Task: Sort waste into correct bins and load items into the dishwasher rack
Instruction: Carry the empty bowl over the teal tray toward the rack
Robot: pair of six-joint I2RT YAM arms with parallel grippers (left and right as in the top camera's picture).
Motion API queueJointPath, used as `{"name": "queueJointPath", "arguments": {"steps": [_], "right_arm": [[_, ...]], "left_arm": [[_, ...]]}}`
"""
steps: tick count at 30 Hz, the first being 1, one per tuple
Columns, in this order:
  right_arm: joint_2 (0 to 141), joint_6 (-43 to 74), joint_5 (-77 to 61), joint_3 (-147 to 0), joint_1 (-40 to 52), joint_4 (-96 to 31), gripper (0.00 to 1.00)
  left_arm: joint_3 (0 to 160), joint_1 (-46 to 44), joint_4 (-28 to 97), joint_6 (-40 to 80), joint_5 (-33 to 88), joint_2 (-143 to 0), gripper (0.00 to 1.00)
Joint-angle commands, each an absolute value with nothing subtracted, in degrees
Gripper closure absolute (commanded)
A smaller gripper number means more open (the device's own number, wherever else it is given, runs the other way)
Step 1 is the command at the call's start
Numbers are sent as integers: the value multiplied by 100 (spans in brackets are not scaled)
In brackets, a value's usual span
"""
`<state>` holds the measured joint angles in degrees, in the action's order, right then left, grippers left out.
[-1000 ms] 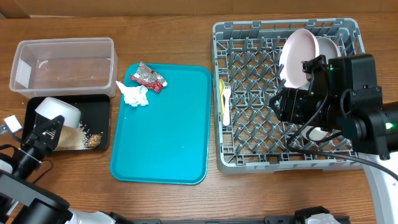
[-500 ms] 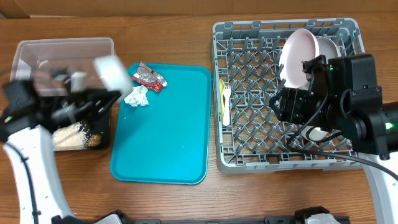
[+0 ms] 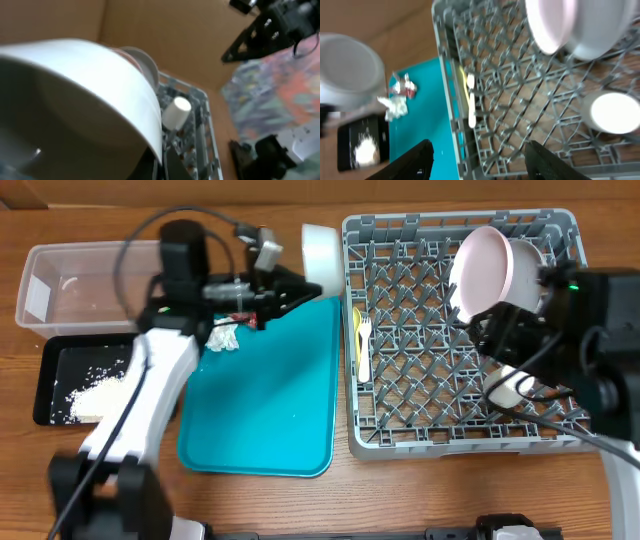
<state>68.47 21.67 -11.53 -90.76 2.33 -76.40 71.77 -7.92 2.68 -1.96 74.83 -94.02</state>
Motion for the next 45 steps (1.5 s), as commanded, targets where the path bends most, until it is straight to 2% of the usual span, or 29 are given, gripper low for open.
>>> {"name": "queueJointPath", "arguments": {"steps": [1, 7, 13, 21, 45], "right_arm": [[6477, 2257, -1072, -9288, 21, -7620, 38], [6473, 2255, -1070, -9288, 8, -7701, 38], [6473, 2255, -1070, -9288, 8, -7703, 38], [6473, 2255, -1070, -9288, 8, -7714, 38], [6473, 2235, -1052, -9288, 8, -7876, 38]], "left_arm": [[7214, -1192, -585, 1063, 8051, -10009, 96], [7214, -1684, -2154, 1844, 7983, -10689, 96], [7214, -1809, -2316, 2257, 7008, -11128, 96], [7214, -2029, -3485, 3367, 6860, -11738, 96], [7214, -2290, -3463, 3385, 6252, -11843, 96]]}}
